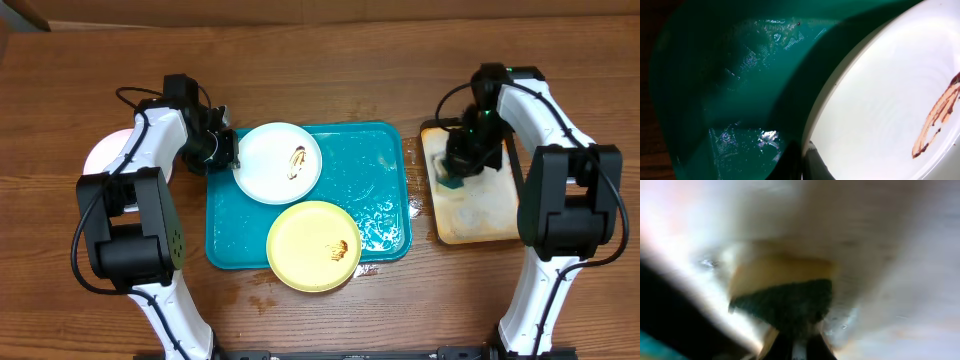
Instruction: Clean dirty plates on tray and stack at the side
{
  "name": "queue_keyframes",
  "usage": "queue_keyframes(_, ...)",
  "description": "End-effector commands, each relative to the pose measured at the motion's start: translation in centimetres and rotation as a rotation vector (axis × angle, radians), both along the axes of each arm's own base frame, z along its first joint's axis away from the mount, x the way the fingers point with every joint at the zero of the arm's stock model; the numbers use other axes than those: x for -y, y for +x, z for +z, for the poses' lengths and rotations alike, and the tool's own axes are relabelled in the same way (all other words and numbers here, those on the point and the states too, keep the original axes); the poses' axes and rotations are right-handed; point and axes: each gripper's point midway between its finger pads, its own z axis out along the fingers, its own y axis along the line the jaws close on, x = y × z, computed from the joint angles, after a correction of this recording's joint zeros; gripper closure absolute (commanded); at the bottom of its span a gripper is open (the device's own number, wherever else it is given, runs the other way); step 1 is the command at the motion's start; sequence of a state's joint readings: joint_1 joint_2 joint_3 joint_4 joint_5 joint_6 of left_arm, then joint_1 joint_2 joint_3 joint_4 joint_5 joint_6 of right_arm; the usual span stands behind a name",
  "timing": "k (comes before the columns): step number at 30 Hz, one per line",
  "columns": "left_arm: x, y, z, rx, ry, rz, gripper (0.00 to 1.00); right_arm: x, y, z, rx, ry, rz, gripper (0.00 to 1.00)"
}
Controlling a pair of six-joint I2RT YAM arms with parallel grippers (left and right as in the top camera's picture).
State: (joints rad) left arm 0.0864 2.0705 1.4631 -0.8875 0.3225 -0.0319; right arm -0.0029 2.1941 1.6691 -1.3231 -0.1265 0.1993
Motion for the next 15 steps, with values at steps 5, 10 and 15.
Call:
queue_keyframes(5, 0.2, 1.2, 2.1, 0.054, -0.010, 0.022, 0.96, 5.3, 0.3, 1.1, 0.036, -0.262, -0.104, 0.96)
queue_keyframes(10, 0.2, 1.2, 2.1, 0.055, -0.009, 0.019, 0.96, 5.5, 0.9, 0.7, 0.063, -0.276, -0.103, 0.96)
queue_keyframes(15, 0.2, 1.2, 2.1, 0.055, -0.009, 0.019, 0.96, 5.2, 0.5, -0.6, 0.062, -0.276, -0.095, 0.96)
